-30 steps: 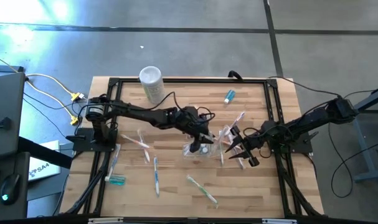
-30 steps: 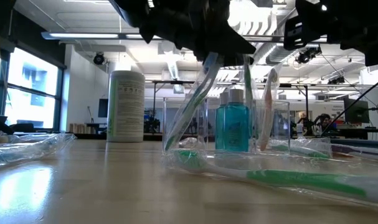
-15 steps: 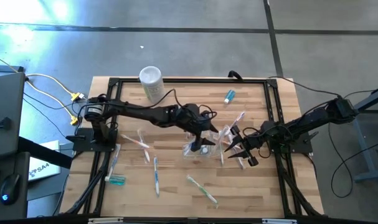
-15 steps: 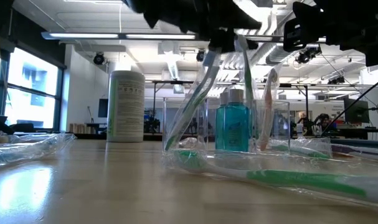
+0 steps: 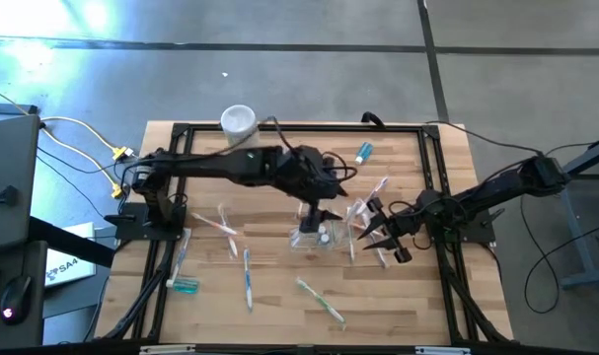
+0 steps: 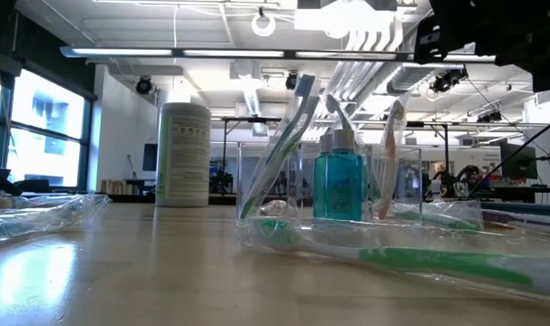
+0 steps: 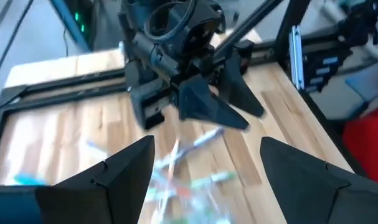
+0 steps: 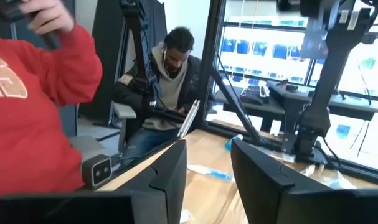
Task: Pick & Place toothbrushing station
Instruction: Put the blue mouthwash into the middle section of the transparent organizer
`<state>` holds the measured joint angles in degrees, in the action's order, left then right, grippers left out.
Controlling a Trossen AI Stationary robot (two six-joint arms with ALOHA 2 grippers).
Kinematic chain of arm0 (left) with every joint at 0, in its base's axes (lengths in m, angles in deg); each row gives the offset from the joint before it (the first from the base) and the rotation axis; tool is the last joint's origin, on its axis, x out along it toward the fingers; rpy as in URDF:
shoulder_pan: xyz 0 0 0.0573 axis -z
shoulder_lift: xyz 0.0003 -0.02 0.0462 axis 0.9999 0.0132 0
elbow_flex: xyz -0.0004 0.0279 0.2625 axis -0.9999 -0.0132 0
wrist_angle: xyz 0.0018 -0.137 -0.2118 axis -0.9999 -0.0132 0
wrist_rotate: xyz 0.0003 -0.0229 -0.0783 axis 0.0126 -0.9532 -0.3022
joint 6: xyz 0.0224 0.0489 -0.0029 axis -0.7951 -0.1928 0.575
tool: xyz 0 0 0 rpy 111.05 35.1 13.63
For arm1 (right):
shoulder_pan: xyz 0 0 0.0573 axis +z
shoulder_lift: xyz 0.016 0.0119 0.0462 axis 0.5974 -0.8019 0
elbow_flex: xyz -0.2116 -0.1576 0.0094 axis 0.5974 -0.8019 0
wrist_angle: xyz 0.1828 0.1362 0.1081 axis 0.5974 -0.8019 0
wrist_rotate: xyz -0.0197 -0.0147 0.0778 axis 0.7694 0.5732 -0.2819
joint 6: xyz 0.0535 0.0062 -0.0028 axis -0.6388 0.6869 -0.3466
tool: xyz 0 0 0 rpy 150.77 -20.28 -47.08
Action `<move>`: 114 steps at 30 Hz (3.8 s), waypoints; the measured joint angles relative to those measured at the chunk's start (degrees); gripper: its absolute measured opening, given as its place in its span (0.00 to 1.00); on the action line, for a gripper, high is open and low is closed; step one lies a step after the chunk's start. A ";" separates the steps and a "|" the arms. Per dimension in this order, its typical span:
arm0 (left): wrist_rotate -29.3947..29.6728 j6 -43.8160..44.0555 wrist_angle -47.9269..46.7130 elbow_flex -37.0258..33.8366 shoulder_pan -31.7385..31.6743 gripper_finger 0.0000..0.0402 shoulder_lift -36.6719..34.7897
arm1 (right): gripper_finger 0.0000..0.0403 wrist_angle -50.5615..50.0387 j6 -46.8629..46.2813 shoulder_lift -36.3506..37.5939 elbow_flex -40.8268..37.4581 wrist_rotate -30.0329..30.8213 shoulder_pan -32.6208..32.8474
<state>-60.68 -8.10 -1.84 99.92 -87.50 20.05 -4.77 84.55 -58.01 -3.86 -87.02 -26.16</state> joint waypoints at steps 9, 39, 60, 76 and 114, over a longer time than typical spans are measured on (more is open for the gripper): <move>2.32 19.33 -42.97 12.67 4.77 0.72 -0.08 | 0.29 -1.76 1.55 3.45 0.00 0.04 -0.02; -14.15 35.09 -44.26 -33.30 28.91 0.72 -0.21 | 0.29 -4.00 5.91 3.54 -0.02 0.28 -0.02; -24.60 52.28 -22.51 -55.11 33.57 0.72 -9.31 | 0.29 -4.64 5.55 3.51 -0.08 0.28 -0.03; -21.69 55.78 -12.87 -67.06 33.55 0.72 -9.31 | 0.29 -4.81 5.53 3.51 -0.09 0.28 -0.04; -24.94 40.82 -3.05 -70.68 22.60 0.22 -9.43 | 0.29 -5.57 4.04 3.49 -0.09 3.22 -0.04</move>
<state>-85.61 32.72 -4.89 29.24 -64.90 10.62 -10.34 88.59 -54.51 -3.95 -83.80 -26.21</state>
